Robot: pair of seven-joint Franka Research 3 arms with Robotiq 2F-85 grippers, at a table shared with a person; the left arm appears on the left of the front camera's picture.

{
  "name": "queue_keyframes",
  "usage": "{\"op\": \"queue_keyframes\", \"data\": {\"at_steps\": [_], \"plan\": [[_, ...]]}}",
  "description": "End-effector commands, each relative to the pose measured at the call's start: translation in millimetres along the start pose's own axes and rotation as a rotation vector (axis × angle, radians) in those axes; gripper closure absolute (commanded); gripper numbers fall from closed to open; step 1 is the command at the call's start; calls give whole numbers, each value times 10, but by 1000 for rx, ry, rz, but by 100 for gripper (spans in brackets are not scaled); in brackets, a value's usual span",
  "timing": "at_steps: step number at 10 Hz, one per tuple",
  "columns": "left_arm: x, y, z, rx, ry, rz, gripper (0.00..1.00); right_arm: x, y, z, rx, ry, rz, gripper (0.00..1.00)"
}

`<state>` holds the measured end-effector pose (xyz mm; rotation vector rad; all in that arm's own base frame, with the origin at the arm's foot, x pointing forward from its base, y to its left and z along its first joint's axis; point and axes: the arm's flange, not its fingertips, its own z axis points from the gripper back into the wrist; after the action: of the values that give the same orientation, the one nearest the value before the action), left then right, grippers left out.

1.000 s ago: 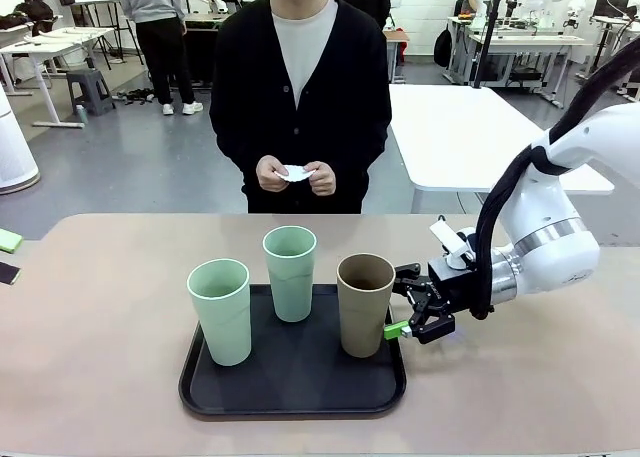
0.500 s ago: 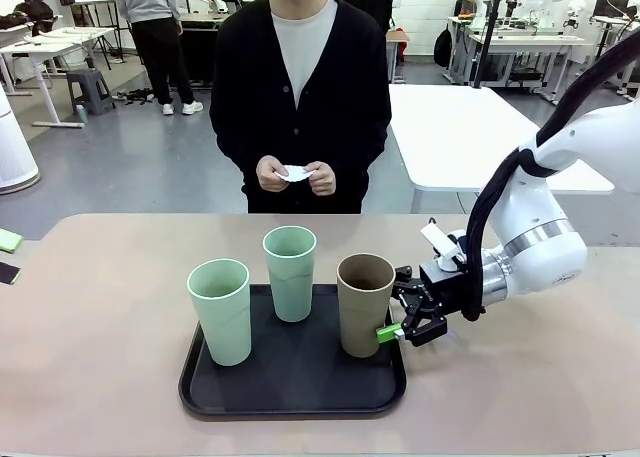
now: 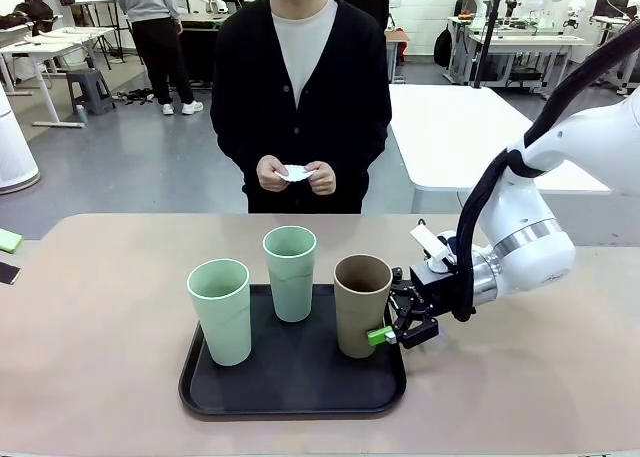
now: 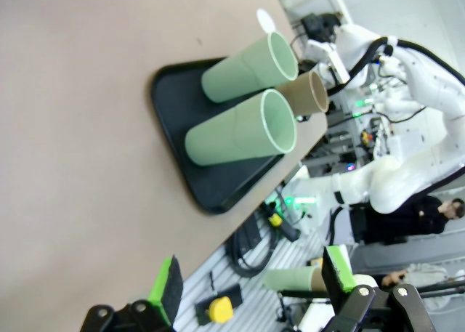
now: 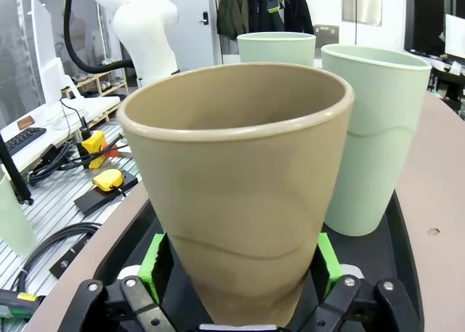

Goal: Place coasters on the table and set cups on them.
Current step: Pick up one Reusable plastic cup and place it on a coaster set by the human.

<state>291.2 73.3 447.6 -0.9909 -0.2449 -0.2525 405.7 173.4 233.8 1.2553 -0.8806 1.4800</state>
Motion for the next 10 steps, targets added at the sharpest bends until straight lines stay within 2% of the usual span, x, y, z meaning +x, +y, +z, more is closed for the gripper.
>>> {"op": "queue_keyframes", "data": {"at_steps": [1,2,3,4,6,7,10], "plan": [[21,-14,-10,-12,-6,-7,0,-50,-68,-35,4,-32,25,57],[21,-14,-10,-12,-6,-7,0,-55,-71,-24,8,-34,26,95],[21,-14,-10,-12,-6,-7,0,-63,-67,-17,10,-34,27,64],[21,-14,-10,-12,-6,-7,0,-64,-68,-18,10,-33,27,100],[21,-14,-10,-12,-6,-7,0,-49,-58,-6,-25,-35,26,100],[21,-14,-10,-12,-6,-7,0,68,21,37,-62,-74,-52,100],[21,-14,-10,-12,-6,-7,0,1003,377,483,-162,-91,-123,100]]}}
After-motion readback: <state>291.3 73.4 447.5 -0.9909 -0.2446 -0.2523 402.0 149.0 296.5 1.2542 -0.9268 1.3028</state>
